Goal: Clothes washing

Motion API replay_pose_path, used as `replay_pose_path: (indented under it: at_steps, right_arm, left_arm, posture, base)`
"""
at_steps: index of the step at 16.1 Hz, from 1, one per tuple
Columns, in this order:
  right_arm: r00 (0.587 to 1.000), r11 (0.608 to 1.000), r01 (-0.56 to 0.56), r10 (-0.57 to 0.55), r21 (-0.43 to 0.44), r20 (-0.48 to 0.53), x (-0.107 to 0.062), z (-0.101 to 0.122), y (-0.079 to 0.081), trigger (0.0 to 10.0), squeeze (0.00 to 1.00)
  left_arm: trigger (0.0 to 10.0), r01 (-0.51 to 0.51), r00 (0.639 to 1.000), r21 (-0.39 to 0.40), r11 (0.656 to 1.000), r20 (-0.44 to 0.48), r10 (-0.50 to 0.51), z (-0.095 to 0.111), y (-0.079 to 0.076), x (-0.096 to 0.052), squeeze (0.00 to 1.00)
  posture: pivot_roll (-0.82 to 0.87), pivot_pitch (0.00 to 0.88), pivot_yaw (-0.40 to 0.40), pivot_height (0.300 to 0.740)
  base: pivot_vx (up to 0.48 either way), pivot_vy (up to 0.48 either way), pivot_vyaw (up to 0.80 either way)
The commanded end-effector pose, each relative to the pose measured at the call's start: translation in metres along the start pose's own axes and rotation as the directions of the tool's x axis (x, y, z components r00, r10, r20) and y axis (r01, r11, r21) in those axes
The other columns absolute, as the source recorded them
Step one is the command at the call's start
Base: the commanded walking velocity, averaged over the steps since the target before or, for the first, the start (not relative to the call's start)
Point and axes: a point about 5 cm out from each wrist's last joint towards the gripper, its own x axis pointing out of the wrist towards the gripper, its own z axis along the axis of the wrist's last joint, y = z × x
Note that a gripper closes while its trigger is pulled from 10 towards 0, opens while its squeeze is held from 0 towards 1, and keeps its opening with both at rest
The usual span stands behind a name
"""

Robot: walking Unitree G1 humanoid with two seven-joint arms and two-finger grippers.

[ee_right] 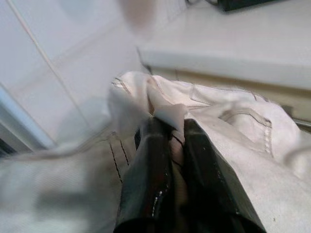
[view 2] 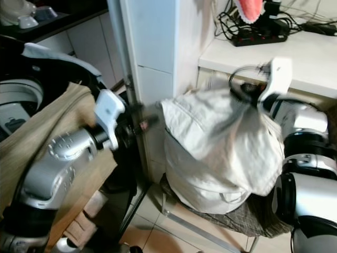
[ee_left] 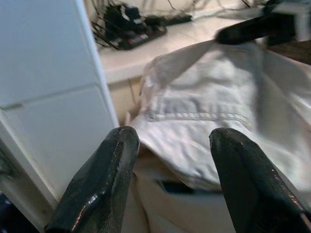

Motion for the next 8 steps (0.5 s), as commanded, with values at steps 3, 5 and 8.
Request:
replay_pose_path:
  at_steps: [3, 5, 8]
  right_arm:
    - [0.973, 0.985, -0.168, 0.158, 0.049, 0.170, -0.017, 0.043, 0.022, 0.0, 0.00]
    - [0.903, 0.925, -0.377, 0.353, 0.057, 0.244, -0.035, 0.065, 0.053, 0.0, 0.00]
    - [0.858, 0.878, -0.475, 0.451, 0.047, 0.246, -0.046, 0.069, 0.073, 0.0, 0.00]
  left_arm:
    - [10.0, -0.054, 0.990, -0.021, 0.998, 0.131, 0.056, 0.025, 0.009, 0.006, 0.00]
    - [10.0, 0.041, 0.957, -0.092, 0.995, 0.291, -0.012, 0.056, 0.005, 0.014, 1.00]
    - [10.0, 0.118, 0.952, -0.027, 0.993, 0.287, -0.105, 0.063, -0.005, 0.023, 1.00]
  posture:
    - [-0.06, 0.000, 0.069, 0.740]
    - [-0.07, 0.000, 0.067, 0.740]
    - [-0.07, 0.000, 0.066, 0.740]
  base:
    - [0.000, 0.000, 0.00]
    - [0.000, 0.000, 0.00]
    - [0.000, 0.000, 0.00]
